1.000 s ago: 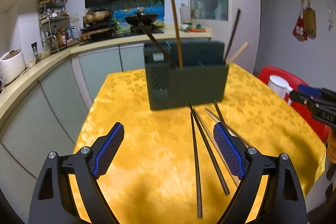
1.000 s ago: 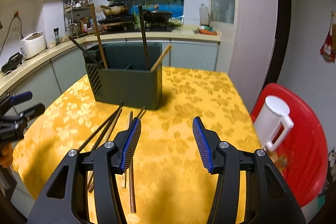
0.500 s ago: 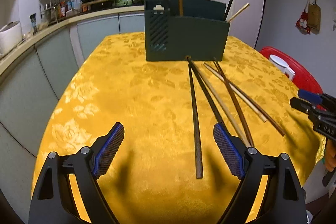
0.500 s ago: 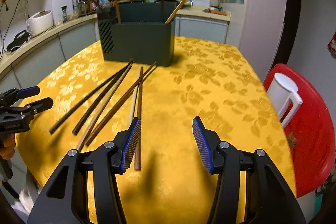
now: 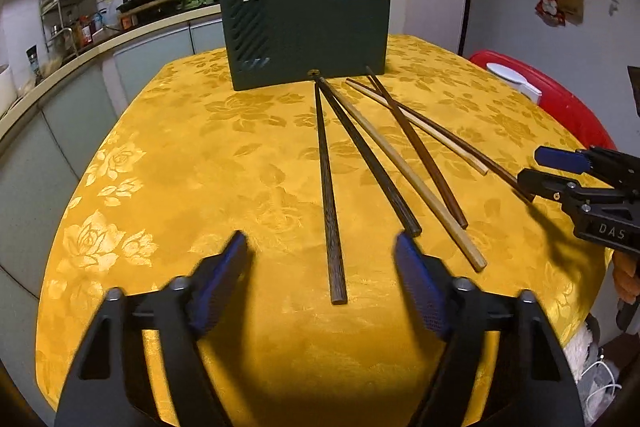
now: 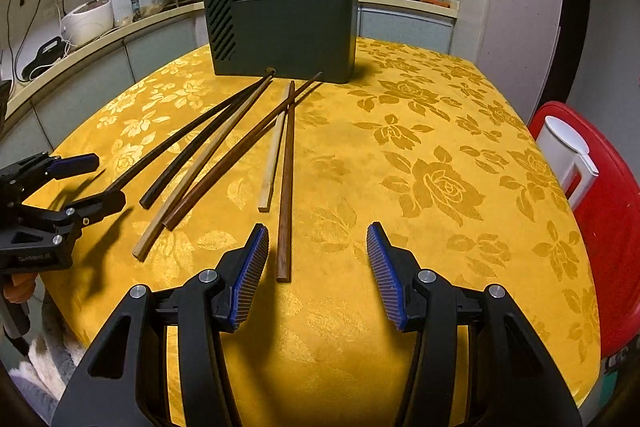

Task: Organize utensils
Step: 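Move both open tools back toward the remaining chopsticks on the table, then close the left tool on a dark chopstick while the right tool closes on a brown chopstick, then lift both held chopsticks and carry them above the green holder, then lower both chopsticks into the holder and open both tools, then move both open tools back down to the remaining chopsticks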

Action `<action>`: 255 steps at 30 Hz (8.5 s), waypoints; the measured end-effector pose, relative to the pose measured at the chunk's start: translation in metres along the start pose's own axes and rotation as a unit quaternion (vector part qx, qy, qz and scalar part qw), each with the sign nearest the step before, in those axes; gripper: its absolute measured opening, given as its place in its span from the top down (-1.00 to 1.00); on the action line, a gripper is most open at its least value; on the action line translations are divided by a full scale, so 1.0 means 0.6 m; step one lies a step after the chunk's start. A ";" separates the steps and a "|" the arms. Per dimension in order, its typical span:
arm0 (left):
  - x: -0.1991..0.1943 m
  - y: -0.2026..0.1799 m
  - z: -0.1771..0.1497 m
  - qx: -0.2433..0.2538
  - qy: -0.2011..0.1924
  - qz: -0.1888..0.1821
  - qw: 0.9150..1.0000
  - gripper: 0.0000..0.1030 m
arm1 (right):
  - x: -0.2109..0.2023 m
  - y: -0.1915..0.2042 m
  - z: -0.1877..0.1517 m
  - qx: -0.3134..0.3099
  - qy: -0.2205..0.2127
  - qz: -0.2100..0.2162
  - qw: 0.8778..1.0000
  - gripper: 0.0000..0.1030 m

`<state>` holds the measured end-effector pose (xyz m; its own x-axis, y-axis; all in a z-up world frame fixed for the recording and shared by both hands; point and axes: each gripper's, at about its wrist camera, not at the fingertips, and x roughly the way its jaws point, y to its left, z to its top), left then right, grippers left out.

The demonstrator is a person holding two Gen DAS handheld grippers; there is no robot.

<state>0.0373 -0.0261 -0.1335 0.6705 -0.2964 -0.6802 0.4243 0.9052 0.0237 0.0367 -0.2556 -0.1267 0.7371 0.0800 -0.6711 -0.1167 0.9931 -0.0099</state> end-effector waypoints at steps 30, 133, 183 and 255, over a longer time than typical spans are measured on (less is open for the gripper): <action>-0.003 -0.015 -0.005 0.015 -0.005 -0.017 1.000 0.83 | 0.009 0.016 -0.012 -0.018 -0.012 0.032 0.999 0.72; -0.120 0.020 0.604 -0.037 -0.220 0.040 0.974 0.86 | -0.175 -0.103 0.527 0.080 -0.214 0.003 0.973 0.86; -0.099 0.061 0.455 -0.046 -0.189 0.041 0.980 -0.61 | -0.114 -0.067 0.435 0.059 -0.144 0.013 0.988 0.10; 0.042 -0.026 0.043 0.037 0.030 0.017 0.999 -0.60 | 0.019 -0.013 0.060 0.028 -0.010 -0.017 0.999 0.10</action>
<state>0.0630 -0.0557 -0.1321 0.6486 -0.2442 -0.7208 0.4460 0.8894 0.1001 0.0696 -0.2592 -0.1076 0.7536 0.0480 -0.6555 -0.0543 0.9985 0.0107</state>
